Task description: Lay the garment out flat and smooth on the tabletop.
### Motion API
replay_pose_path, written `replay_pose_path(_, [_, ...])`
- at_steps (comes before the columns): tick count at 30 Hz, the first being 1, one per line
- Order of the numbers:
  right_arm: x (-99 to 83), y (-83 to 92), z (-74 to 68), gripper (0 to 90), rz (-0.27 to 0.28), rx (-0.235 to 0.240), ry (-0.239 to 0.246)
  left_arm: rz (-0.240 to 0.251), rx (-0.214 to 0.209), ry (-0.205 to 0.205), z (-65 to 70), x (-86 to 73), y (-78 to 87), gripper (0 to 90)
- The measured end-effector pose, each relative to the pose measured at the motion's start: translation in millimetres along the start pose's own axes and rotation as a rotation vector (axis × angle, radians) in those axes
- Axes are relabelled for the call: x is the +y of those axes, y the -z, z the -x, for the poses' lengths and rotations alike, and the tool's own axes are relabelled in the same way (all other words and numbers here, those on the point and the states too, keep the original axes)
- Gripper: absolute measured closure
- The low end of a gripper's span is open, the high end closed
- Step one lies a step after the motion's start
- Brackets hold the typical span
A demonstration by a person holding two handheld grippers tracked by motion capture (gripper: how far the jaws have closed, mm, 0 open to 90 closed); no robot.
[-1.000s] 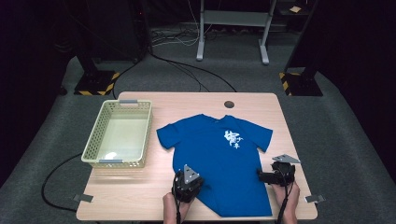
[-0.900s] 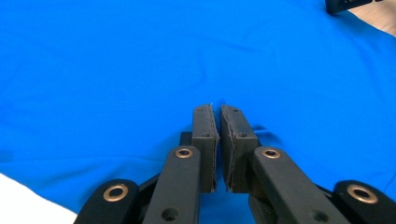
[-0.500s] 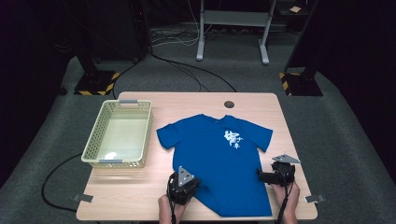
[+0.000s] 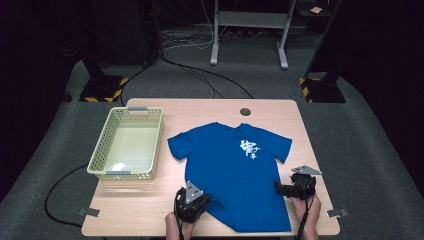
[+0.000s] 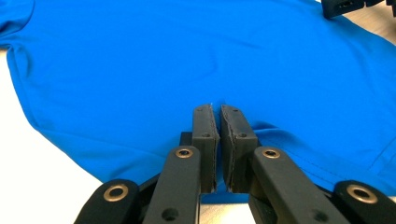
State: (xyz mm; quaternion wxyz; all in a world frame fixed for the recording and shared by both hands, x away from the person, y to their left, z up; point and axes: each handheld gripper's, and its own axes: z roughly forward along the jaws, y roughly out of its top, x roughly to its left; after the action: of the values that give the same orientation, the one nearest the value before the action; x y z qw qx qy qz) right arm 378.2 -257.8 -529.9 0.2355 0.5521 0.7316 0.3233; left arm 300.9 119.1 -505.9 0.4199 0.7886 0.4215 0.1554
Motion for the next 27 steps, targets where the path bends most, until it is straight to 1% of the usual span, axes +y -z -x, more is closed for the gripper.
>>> replay_pose_path(4, [0.0, 0.1, 0.0, 5.0, 0.001, 0.001, 0.0, 0.0, -0.003, 0.006, -1.0, -2.5, -0.4, 84.4])
replay_pose_path(10, [0.0, 0.0, 0.1, 4.9, 0.001, 0.001, 0.0, 0.005, 0.001, 0.0, -1.4, -2.8, 2.0, 84.5])
replay_pose_path(16, [0.1, 0.0, 0.1, 4.9, 0.0, 0.001, 0.0, -0.006, 0.015, -0.019, -0.9, -4.1, 5.5, 84.5])
replay_pose_path(27, [0.2, -0.1, 0.3, 5.1, 0.001, -0.001, 0.0, -0.009, 0.031, -0.017, -4.1, -11.2, 13.7, 84.5])
